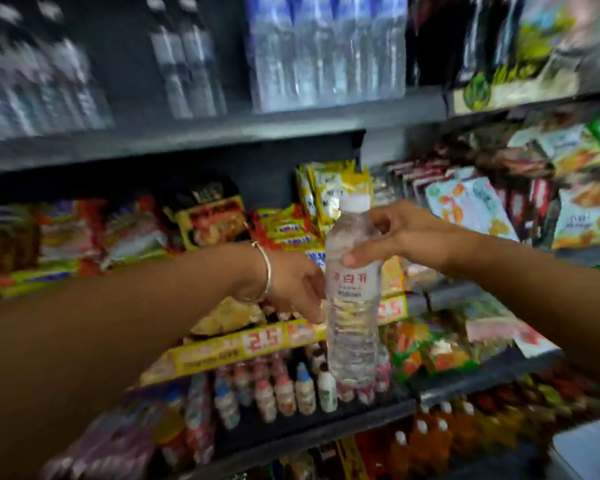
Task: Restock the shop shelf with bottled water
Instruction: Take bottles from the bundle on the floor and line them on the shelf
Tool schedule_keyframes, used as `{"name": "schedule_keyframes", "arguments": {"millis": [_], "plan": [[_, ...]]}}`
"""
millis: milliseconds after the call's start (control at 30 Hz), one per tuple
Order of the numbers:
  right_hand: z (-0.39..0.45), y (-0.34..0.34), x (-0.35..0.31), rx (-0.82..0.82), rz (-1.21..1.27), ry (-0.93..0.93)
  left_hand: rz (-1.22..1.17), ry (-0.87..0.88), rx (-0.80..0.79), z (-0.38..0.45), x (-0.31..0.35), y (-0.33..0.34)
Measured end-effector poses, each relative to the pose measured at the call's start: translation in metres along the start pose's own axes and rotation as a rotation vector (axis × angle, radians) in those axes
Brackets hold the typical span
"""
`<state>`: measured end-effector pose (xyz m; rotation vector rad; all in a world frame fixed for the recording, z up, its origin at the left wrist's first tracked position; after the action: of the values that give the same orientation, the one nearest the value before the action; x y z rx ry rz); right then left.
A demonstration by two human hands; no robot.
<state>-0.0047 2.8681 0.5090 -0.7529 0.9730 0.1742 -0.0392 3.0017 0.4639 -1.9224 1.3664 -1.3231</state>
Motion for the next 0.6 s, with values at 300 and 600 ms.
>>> {"name": "schedule_keyframes", "arguments": {"millis": [300, 600], "plan": [[0.110, -0.041, -0.193, 0.067, -0.057, -0.244, -0.097, 0.007, 0.303, -0.130, 0.008, -0.182], [0.252, -0.025, -0.284, 0.156, 0.019, -0.303, -0.091, -0.009, 0.542, -0.173, -0.064, -0.323]]}}
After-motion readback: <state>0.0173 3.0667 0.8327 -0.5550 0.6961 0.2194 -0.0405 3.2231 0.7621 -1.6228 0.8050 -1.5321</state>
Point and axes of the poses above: each hand's wrist, its own z-axis towards the middle knuckle, its own y-axis out of the palm, x = y × z, the point moved 6 cm from there along z, towards the middle knuckle, and after that the axes turned 8 degrees about -y, right-handed, at the moved point
